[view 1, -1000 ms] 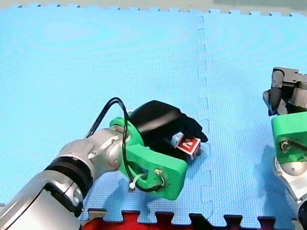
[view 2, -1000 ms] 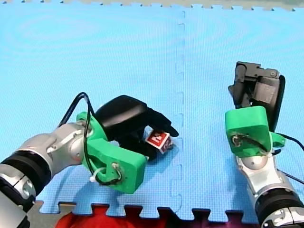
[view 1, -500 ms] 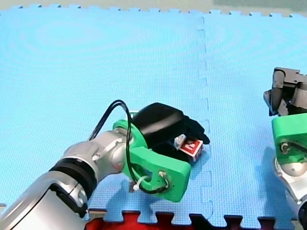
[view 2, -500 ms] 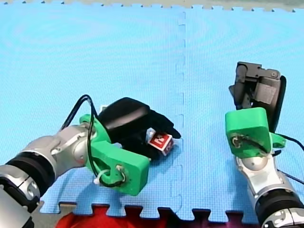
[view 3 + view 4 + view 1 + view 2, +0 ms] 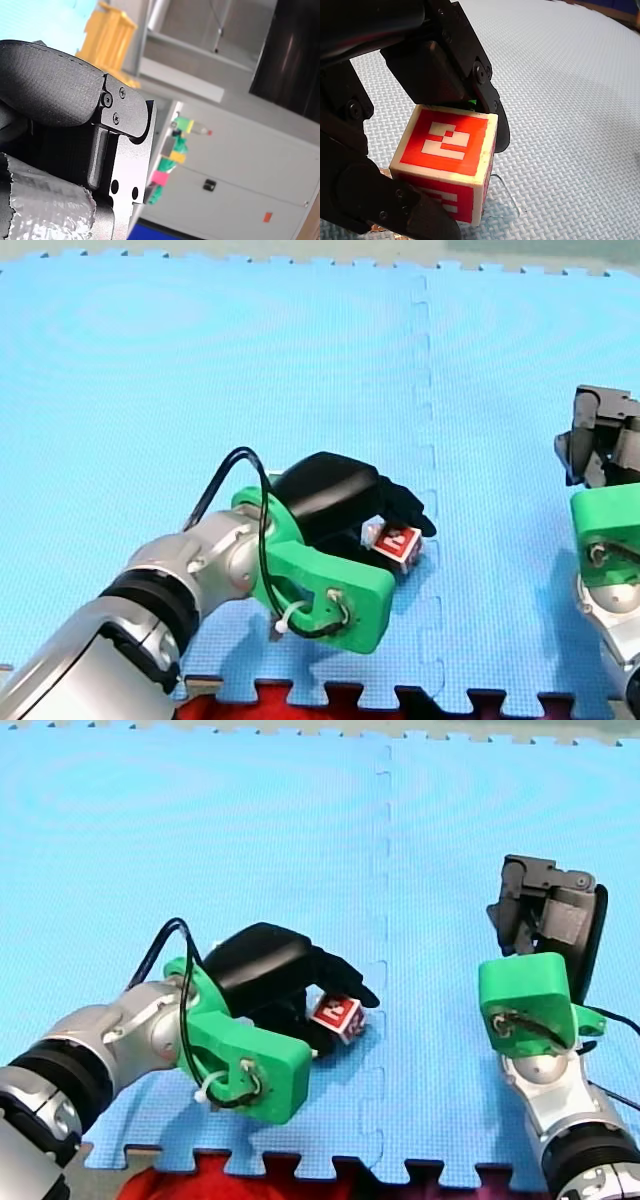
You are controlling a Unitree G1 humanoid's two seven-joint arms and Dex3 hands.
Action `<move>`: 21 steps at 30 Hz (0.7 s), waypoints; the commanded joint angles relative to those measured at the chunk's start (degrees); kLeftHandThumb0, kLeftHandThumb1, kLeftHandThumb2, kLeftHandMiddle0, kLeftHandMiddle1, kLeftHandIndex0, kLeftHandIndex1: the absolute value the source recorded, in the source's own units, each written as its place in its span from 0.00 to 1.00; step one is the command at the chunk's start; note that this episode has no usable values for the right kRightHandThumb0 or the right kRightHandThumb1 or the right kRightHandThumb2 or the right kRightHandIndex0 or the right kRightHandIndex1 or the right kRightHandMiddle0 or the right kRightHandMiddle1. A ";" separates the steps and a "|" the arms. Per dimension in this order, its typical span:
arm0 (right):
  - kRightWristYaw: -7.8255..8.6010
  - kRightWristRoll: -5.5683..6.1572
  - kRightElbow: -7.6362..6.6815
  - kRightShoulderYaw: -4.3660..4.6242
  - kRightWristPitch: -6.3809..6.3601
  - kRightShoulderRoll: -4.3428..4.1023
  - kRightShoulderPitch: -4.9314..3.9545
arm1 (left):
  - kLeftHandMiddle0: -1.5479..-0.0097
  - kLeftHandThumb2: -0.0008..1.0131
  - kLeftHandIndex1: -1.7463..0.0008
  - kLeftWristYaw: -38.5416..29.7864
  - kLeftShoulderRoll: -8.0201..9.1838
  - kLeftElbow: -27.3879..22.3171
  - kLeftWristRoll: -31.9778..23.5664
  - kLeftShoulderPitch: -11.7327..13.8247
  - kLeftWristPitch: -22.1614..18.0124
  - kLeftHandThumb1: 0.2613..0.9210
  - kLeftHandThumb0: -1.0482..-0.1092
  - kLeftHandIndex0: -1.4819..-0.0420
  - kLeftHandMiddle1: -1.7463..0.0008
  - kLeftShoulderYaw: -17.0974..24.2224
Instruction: Stack cube left
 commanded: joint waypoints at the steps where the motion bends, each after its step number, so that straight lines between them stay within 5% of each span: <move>1: 0.00 0.09 -0.26 -0.17 -0.40 -0.44 0.48 | 0.25 0.00 1.00 -0.48 -0.38 0.16 0.84 0.79 0.45 0.93 0.64 0.27 0.79 -0.70; 21: 0.11 -0.12 -0.55 -0.07 0.07 -0.70 0.51 | 0.23 0.00 0.99 -0.63 -0.09 -0.26 1.35 -0.01 1.84 0.92 0.67 0.24 0.94 -1.48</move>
